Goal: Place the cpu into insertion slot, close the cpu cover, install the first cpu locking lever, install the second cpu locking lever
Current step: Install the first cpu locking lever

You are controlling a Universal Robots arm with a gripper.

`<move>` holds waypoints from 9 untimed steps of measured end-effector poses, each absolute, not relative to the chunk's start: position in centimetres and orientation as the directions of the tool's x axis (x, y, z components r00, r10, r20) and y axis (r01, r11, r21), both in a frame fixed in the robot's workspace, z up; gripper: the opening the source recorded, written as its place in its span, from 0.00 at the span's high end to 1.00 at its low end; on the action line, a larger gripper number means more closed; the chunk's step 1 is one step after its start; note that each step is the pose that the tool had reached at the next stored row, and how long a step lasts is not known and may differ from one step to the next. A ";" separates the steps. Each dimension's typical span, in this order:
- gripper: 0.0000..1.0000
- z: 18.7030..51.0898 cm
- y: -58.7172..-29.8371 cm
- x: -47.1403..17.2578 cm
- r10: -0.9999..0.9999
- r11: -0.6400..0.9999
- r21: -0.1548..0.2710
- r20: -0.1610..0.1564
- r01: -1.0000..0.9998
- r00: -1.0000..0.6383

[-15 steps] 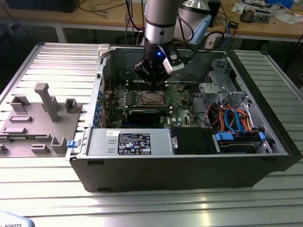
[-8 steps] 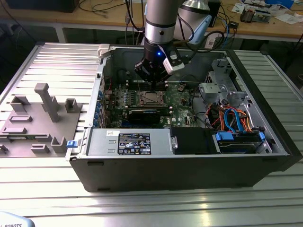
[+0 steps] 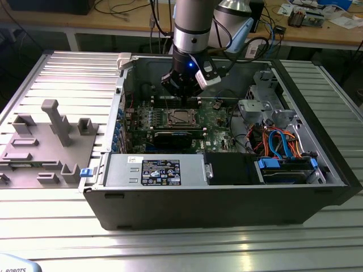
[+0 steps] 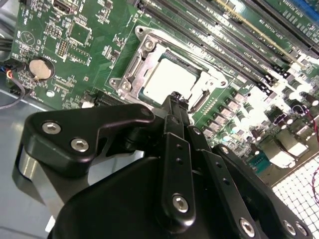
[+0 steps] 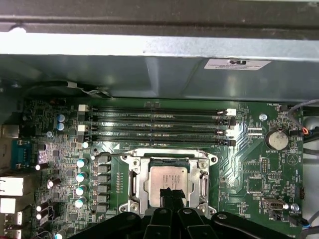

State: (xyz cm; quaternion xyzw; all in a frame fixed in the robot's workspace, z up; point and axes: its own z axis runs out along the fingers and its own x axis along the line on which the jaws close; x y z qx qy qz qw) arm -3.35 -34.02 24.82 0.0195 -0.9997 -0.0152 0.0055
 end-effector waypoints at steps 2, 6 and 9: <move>0.89 24.8 -34.0 -3.3 -0.050 0.998 0.031 0.010 -0.050 -0.999; 0.89 24.8 -34.0 -3.3 -0.051 0.998 0.031 0.010 -0.050 -0.999; 0.89 24.9 -34.0 -3.3 -0.051 0.998 0.031 0.010 -0.050 -0.999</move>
